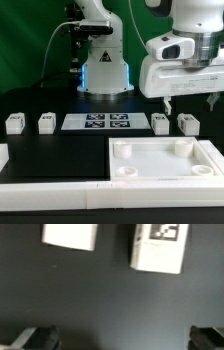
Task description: Assemble one leg
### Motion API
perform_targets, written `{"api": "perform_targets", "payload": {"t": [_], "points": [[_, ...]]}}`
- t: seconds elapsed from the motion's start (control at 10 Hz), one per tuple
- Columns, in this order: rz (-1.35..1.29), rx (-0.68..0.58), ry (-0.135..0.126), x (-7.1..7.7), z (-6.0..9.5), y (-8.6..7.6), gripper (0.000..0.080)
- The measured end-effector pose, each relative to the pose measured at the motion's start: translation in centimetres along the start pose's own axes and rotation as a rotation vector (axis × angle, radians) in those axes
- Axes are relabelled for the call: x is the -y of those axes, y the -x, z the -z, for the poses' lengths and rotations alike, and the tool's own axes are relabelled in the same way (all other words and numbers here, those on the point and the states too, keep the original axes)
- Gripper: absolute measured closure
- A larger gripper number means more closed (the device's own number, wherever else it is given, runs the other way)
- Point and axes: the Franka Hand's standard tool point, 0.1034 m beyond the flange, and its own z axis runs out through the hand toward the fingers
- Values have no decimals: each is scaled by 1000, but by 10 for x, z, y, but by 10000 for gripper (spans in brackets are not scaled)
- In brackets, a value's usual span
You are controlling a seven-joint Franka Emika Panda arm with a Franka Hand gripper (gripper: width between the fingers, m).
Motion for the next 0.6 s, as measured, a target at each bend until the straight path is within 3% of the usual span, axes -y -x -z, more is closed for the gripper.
{"api": "perform_targets", "payload": {"t": [0.3, 0.6], "points": [[10, 29, 4, 14, -6, 6, 150], [9, 162, 17, 9, -6, 12, 150]]}}
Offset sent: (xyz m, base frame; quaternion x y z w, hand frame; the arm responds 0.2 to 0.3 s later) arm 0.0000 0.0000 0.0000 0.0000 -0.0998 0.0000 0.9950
